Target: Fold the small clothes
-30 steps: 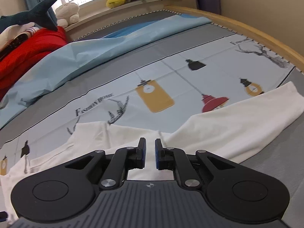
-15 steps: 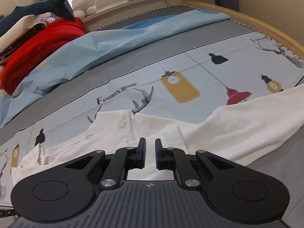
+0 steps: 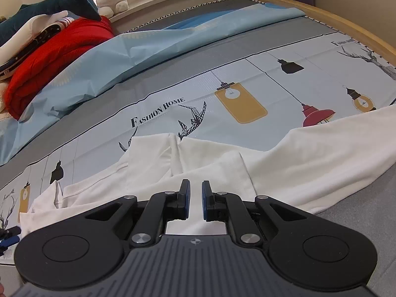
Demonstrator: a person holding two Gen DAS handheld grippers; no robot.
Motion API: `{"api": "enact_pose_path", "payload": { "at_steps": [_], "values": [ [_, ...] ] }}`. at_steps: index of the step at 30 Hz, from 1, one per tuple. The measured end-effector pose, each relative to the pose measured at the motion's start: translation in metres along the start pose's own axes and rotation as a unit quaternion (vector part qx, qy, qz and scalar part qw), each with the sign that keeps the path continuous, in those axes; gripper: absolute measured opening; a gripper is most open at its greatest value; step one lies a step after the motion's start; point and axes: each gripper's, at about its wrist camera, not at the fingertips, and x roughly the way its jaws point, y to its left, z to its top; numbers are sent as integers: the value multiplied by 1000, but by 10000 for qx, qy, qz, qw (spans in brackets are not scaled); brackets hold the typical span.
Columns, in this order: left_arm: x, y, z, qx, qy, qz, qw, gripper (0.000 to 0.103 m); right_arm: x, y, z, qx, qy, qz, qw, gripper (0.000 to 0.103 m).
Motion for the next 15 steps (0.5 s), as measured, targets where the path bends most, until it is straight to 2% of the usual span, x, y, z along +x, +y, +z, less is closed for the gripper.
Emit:
{"api": "enact_pose_path", "payload": {
  "at_steps": [2, 3, 4, 8, 12, 15],
  "values": [
    [7, -2, -2, 93, 55, 18, 9999, 40, 1, 0, 1, 16, 0, 8, 10000, 10],
    [11, -1, -2, 158, 89, 49, 9998, 18, 1, 0, 1, 25, -3, 3, 10000, 10],
    [13, -1, -3, 242, 109, 131, 9996, 2, 1, 0, 1, 32, 0, 1, 10000, 10],
    [-5, 14, 4, 16, -339, 550, 9979, 3, 4, -1, 0, 94, 49, 10, 9999, 10],
    [-7, 16, 9, 97, -119, 738, 9972, 5, 4, -2, 1, 105, 41, -4, 9999, 10],
    [-27, 11, 10, 241, -284, 775, 9963, 10, 4, -2, 0, 119, 51, 26, 9999, 10]
  ]
}}
